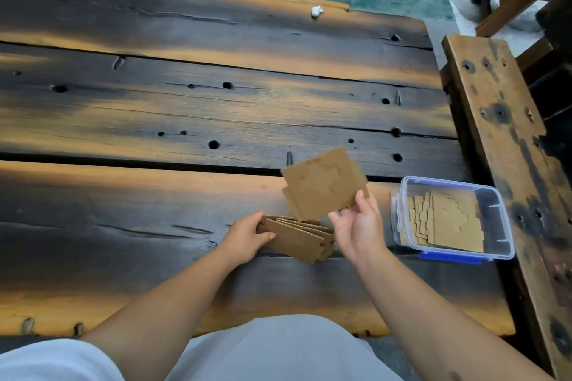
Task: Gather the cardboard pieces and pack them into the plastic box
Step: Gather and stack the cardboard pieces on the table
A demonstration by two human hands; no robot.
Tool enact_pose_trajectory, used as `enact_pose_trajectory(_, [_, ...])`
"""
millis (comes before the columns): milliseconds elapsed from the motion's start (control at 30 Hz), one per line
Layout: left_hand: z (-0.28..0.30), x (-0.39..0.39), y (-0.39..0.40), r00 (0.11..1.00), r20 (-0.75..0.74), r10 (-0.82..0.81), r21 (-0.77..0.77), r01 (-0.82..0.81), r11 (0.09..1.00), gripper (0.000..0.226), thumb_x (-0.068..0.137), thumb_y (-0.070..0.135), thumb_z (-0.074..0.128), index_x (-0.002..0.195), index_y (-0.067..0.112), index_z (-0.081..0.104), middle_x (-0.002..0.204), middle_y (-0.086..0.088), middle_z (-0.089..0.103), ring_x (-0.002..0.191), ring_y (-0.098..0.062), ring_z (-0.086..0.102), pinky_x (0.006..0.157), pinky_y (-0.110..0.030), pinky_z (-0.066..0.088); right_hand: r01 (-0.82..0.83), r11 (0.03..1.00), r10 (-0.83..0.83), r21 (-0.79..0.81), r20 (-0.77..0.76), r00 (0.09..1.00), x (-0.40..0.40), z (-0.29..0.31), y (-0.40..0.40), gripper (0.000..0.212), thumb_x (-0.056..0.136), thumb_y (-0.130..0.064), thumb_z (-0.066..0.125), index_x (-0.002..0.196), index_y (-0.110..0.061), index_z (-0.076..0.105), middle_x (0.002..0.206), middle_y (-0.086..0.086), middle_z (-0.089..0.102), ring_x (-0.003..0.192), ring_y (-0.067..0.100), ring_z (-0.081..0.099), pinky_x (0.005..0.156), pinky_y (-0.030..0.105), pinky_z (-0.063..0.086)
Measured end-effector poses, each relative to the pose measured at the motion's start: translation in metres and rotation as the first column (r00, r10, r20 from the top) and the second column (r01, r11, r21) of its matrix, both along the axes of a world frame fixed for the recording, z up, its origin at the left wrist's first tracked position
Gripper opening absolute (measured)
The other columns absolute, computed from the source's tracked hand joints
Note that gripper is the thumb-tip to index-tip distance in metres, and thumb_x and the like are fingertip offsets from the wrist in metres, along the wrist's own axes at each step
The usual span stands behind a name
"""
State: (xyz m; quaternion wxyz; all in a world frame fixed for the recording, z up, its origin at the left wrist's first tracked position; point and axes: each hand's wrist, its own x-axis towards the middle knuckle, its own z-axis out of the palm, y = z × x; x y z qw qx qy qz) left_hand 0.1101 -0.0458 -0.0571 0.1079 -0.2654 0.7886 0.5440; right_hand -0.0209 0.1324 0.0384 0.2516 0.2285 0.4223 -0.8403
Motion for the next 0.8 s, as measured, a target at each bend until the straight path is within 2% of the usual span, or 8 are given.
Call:
enact_pose_trajectory(67, [0.000, 0.001, -0.001, 1.000, -0.003, -0.014, -0.009, 0.014, 1.000, 0.022, 0.082, 0.019, 0.071, 0.085, 0.038, 0.061, 0.087, 0.015, 0.070, 0.083, -0.002, 0.063, 0.071, -0.020, 0.048, 0.069, 0.998, -0.069, 0.010, -0.013, 0.998, -0.011, 0.006, 0.002, 0.023, 0.104, -0.015, 0.037, 0.116, -0.018, 0.056, 0.121, 0.011, 0.066, 0.109, 0.025, 0.063, 0.091, 0.041, 0.050])
enact_pose_trajectory(133, [-0.001, 0.003, -0.002, 1.000, -0.014, -0.025, -0.010, 0.025, 1.000, 0.021, 0.083, 0.018, 0.070, 0.085, 0.038, 0.061, 0.086, 0.014, 0.070, 0.082, -0.001, 0.063, 0.071, -0.020, 0.048, 0.078, 0.990, -0.073, 0.114, -0.050, 0.996, -0.025, 0.010, 0.006, 0.020, 0.103, -0.017, 0.039, 0.110, -0.023, 0.057, 0.110, 0.003, 0.068, 0.088, 0.015, 0.061, 0.070, 0.025, 0.043])
enact_pose_trajectory(200, [0.000, 0.005, -0.002, 0.999, -0.020, -0.028, 0.003, 0.028, 1.000, 0.022, 0.084, 0.017, 0.069, 0.087, 0.037, 0.062, 0.089, 0.013, 0.071, 0.084, -0.002, 0.064, 0.074, -0.020, 0.049, 0.071, 0.978, -0.055, 0.196, -0.086, 0.995, -0.036, 0.009, 0.013, 0.016, 0.102, -0.017, 0.042, 0.107, -0.024, 0.055, 0.097, 0.000, 0.065, 0.065, 0.009, 0.048, 0.057, 0.022, 0.032])
enact_pose_trajectory(267, [-0.001, 0.008, -0.003, 1.000, -0.027, -0.014, 0.013, 0.015, 1.000, 0.022, 0.085, 0.015, 0.068, 0.089, 0.036, 0.062, 0.090, 0.012, 0.071, 0.084, 0.000, 0.064, 0.075, -0.019, 0.049, 0.028, 0.971, 0.002, 0.236, -0.127, 0.992, -0.042, 0.005, 0.020, 0.015, 0.101, -0.013, 0.045, 0.110, -0.023, 0.052, 0.090, 0.001, 0.061, 0.058, 0.008, 0.046, 0.057, 0.021, 0.037])
enact_pose_trajectory(400, [0.000, 0.013, -0.006, 1.000, -0.028, 0.001, 0.001, -0.001, 1.000, 0.021, 0.086, 0.013, 0.067, 0.089, 0.034, 0.061, 0.086, 0.013, 0.070, 0.081, 0.002, 0.063, 0.072, -0.014, 0.047, -0.158, 0.883, 0.256, 0.443, -0.170, 0.952, -0.038, -0.013, 0.037, 0.032, 0.098, -0.002, 0.049, 0.122, -0.023, 0.044, 0.083, 0.004, 0.059, 0.068, 0.012, 0.058, 0.071, 0.025, 0.051])
enact_pose_trajectory(533, [0.002, 0.016, -0.006, 0.999, -0.040, 0.020, -0.008, -0.020, 1.000, 0.031, 0.085, 0.009, 0.067, 0.085, 0.039, 0.061, 0.081, 0.020, 0.068, 0.078, 0.008, 0.060, 0.067, -0.006, 0.042, -0.407, 0.708, 0.530, 0.577, -0.053, 0.847, -0.019, -0.041, 0.053, 0.024, 0.098, 0.003, 0.043, 0.111, -0.014, 0.054, 0.095, 0.012, 0.062, 0.079, 0.013, 0.061, 0.077, 0.025, 0.050])
enact_pose_trajectory(700, [0.003, 0.018, -0.002, 0.999, 0.002, 0.033, -0.050, -0.032, 0.998, 0.026, 0.087, 0.016, 0.066, 0.085, 0.040, 0.055, 0.081, 0.016, 0.063, 0.076, 0.005, 0.057, 0.061, -0.006, 0.038, -0.638, 0.548, 0.696, 0.542, 0.127, 0.706, 0.008, -0.063, 0.058, 0.026, 0.099, -0.004, 0.043, 0.112, -0.021, 0.058, 0.110, 0.001, 0.070, 0.104, 0.012, 0.063, 0.085, 0.027, 0.044])
enact_pose_trajectory(800, [0.002, 0.018, 0.000, 0.998, 0.017, 0.057, -0.045, -0.057, 0.997, 0.025, 0.087, 0.018, 0.066, 0.090, 0.039, 0.054, 0.089, 0.016, 0.064, 0.083, 0.001, 0.058, 0.066, -0.010, 0.040, -0.665, 0.429, 0.759, 0.611, 0.156, 0.633, 0.012, -0.069, 0.058, 0.031, 0.099, -0.007, 0.045, 0.117, -0.028, 0.057, 0.109, -0.008, 0.069, 0.103, 0.008, 0.061, 0.081, 0.024, 0.043])
